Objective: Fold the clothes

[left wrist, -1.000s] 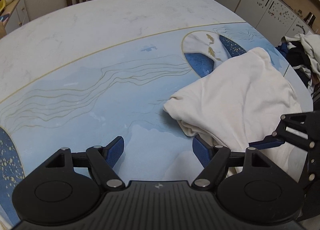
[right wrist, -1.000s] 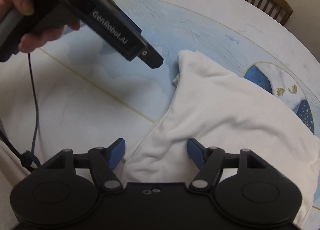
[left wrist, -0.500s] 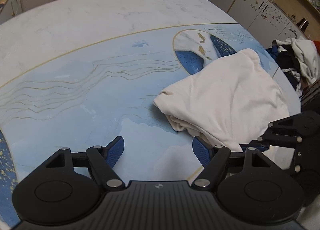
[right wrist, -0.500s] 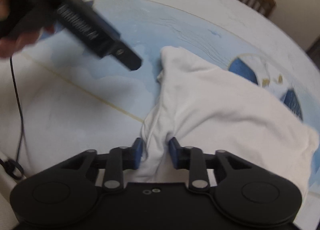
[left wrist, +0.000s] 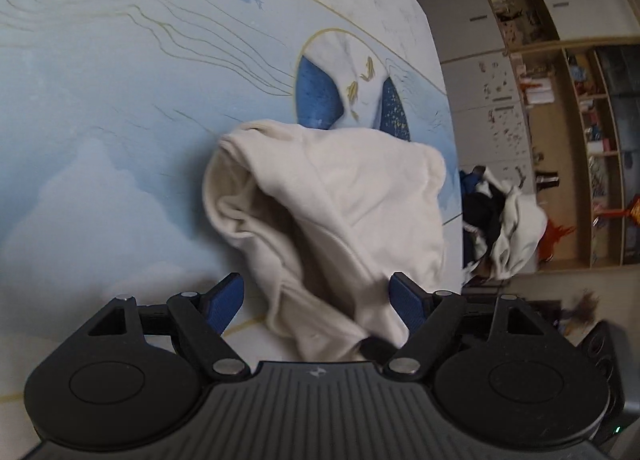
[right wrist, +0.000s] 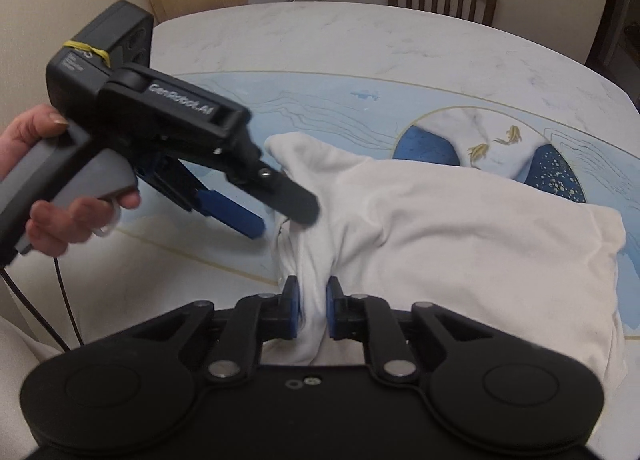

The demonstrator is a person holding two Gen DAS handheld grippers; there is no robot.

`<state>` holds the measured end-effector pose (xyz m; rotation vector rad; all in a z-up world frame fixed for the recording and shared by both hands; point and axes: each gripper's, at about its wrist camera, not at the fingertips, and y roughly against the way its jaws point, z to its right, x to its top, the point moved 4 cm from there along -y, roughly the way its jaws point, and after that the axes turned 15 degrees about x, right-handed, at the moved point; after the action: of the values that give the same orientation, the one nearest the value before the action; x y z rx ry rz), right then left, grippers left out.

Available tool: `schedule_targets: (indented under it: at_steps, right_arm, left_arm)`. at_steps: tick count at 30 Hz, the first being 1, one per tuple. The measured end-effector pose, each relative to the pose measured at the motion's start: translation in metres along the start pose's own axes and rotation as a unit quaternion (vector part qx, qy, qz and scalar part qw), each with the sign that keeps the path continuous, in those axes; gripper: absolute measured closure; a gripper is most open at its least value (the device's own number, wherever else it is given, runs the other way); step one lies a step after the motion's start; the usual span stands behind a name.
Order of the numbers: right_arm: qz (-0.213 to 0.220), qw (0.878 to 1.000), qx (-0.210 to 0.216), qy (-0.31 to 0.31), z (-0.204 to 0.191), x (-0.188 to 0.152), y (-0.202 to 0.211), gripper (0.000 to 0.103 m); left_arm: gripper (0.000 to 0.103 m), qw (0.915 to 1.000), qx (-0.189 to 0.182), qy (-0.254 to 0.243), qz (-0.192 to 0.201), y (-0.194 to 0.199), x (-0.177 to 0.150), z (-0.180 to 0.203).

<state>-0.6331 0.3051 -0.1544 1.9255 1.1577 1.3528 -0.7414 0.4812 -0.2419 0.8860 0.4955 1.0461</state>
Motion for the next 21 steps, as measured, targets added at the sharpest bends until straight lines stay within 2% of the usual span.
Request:
schedule_targets:
  at_steps: [4, 10, 12, 14, 16, 17, 18, 21]
  right_arm:
    - [0.013, 1.000, 0.013, -0.018, 0.006, -0.001, 0.010, 0.000]
    - [0.015, 0.999, 0.028, -0.011, 0.006, -0.002, 0.011, 0.000]
    - [0.012, 0.999, 0.035, -0.009, 0.006, -0.004, 0.010, 0.000]
    - [0.008, 0.999, 0.043, -0.003, 0.005, -0.005, 0.009, 0.000]
    - [0.005, 0.999, 0.051, 0.005, 0.006, -0.005, 0.007, 0.000]
    - [0.004, 0.998, 0.056, 0.011, 0.006, -0.006, 0.006, 0.000]
    - [0.002, 0.998, 0.063, 0.020, 0.005, -0.006, 0.006, 0.000]
    - [0.007, 0.996, 0.059, 0.071, 0.004, -0.009, 0.010, 0.000]
  left_arm:
    - [0.023, 0.9991, -0.006, 0.036, 0.022, -0.009, 0.006, 0.007]
    - [0.022, 0.9999, 0.014, -0.005, 0.005, -0.031, 0.005, 0.032]
    - [0.023, 0.9996, 0.026, -0.007, 0.001, -0.038, 0.002, 0.032]
    - [0.025, 0.9997, 0.024, 0.002, 0.007, -0.037, 0.001, 0.030]
    - [0.046, 0.9991, 0.038, 0.001, 0.016, -0.035, 0.000, 0.029]
    - [0.062, 0.9987, 0.048, -0.001, 0.019, -0.033, -0.001, 0.029]
    - [0.073, 0.9982, 0.057, -0.002, 0.022, -0.032, -0.002, 0.029]
    - [0.081, 0.9965, 0.076, -0.002, 0.035, -0.027, -0.006, 0.029]
